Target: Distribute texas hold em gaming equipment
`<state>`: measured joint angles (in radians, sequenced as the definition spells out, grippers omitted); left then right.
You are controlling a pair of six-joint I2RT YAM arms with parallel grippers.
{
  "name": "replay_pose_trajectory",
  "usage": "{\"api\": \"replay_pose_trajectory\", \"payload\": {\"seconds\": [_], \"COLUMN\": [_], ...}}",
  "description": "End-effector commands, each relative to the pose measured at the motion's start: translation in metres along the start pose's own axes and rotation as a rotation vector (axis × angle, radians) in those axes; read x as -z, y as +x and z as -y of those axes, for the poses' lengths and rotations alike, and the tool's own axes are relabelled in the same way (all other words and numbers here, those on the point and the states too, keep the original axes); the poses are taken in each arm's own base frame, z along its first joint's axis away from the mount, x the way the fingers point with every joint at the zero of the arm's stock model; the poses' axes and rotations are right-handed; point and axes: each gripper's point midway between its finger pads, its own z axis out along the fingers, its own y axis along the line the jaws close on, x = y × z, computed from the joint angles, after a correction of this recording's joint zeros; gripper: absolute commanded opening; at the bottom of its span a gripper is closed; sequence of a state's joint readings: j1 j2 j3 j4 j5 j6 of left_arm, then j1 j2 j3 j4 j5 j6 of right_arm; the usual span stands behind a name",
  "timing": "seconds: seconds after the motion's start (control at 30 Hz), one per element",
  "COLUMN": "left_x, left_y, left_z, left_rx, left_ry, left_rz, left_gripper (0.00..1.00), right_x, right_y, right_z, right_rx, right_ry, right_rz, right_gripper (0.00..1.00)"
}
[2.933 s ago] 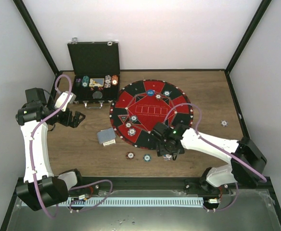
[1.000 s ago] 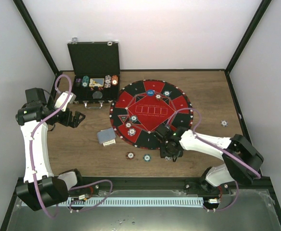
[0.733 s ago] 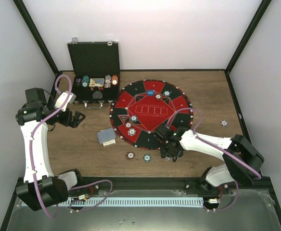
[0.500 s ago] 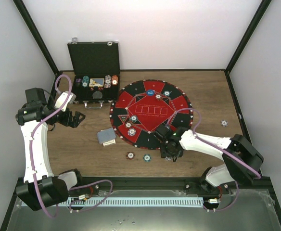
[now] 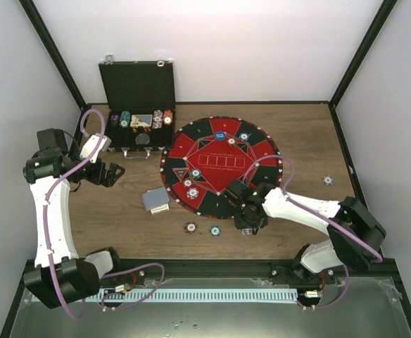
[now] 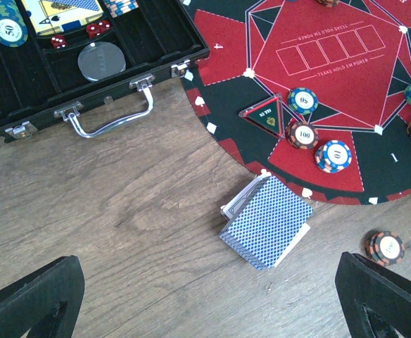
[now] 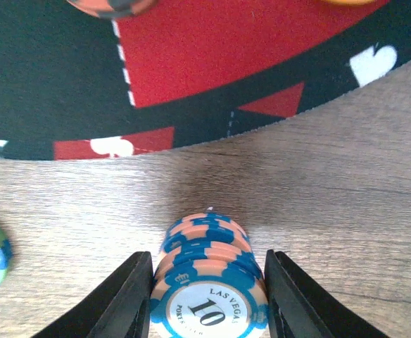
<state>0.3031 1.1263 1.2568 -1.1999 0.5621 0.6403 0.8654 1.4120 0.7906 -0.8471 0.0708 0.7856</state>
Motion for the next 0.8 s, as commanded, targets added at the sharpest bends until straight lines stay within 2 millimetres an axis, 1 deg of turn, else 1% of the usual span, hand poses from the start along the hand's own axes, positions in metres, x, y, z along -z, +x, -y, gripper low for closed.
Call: {"api": "replay_pose_trajectory", "payload": {"seconds": [0.0,0.17,0.27,0.33,0.47,0.57,0.6,0.63,0.67,0.7,0.77], "left_x": [0.006,0.006,0.005,0.005,0.005,0.004,0.003,0.003,0.003,0.002,0.002], "left_y": [-0.004,-0.004,-0.003,-0.004,-0.003,-0.004,-0.003,-0.004,-0.003,-0.004,-0.004], "left_z": [0.005,0.004,0.004,0.004,0.003,0.003,0.003,0.004,0.004,0.003,0.003], "left_rx": [-0.028,-0.029,-0.028,-0.028,-0.025,-0.02,-0.017,-0.018,-0.016,-0.014,-0.009], "left_ry": [0.003,0.005,0.006,0.006,0.007,0.011,0.013,0.017,0.019,0.018,0.017], "left_rz": [0.022,0.019,0.017,0.017,0.015,0.014,0.013,0.014,0.014,0.016,0.017], "left_gripper": [1.0,1.0,1.0,1.0,1.0,1.0,1.0,1.0,1.0,1.0,1.0], "right_x": [0.027,0.049,0.062,0.07,0.08,0.081,0.076,0.07,0.067,0.061,0.05], "right_y": [-0.017,-0.03,-0.049,-0.07,-0.128,-0.176,-0.191,-0.212,-0.221,-0.242,-0.271], "right_z": [-0.006,-0.011,-0.014,-0.016,-0.026,-0.039,-0.044,-0.053,-0.054,-0.062,-0.072], "right_rx": [-0.011,0.006,0.018,0.019,0.018,0.023,0.029,0.037,0.038,0.037,0.035], "right_ry": [-0.019,-0.021,0.001,0.009,-0.009,-0.023,-0.021,-0.02,-0.016,-0.019,-0.027], "right_rz": [0.061,0.098,0.13,0.159,0.217,0.248,0.248,0.252,0.25,0.256,0.263], "right_gripper": [0.36,0.36,0.36,0.36,0.36,0.36,0.36,0.36,0.36,0.36,0.36]}}
